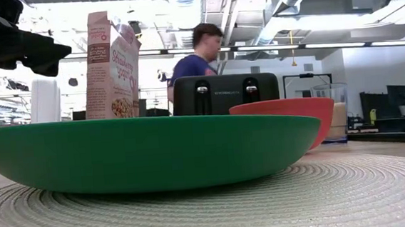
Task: Arrange a breakfast setting
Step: Put the red apple on the green plate from the transparent bin
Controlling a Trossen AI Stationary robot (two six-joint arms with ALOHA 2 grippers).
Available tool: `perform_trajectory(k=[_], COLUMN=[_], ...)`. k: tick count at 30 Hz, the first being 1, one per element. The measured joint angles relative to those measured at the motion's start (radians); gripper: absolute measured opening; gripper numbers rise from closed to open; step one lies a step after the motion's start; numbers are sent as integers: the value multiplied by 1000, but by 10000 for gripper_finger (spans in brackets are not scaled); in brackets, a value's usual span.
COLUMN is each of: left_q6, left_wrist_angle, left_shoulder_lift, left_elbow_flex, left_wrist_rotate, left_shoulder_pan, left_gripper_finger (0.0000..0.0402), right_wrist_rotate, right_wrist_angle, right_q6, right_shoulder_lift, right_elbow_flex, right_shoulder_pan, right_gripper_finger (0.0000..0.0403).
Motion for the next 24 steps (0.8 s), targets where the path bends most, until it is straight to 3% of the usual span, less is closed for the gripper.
perform_trajectory(k=[8,16,24], left_q6=[0,0,0], left_wrist_angle=[0,0,0], left_shoulder_lift=[0,0,0], left_elbow_flex=[0,0,0], left_wrist_rotate=[0,0,0], left_shoulder_pan=[0,0,0], left_gripper_finger=[171,171,171], right_wrist_rotate=[209,251,316], right_wrist_angle=[-66,-61,16], right_q6=[129,206,244], right_shoulder_lift=[141,278,390], right_elbow_flex=[0,0,0], right_shoulder_pan=[183,307,359], right_gripper_finger=[385,385,385])
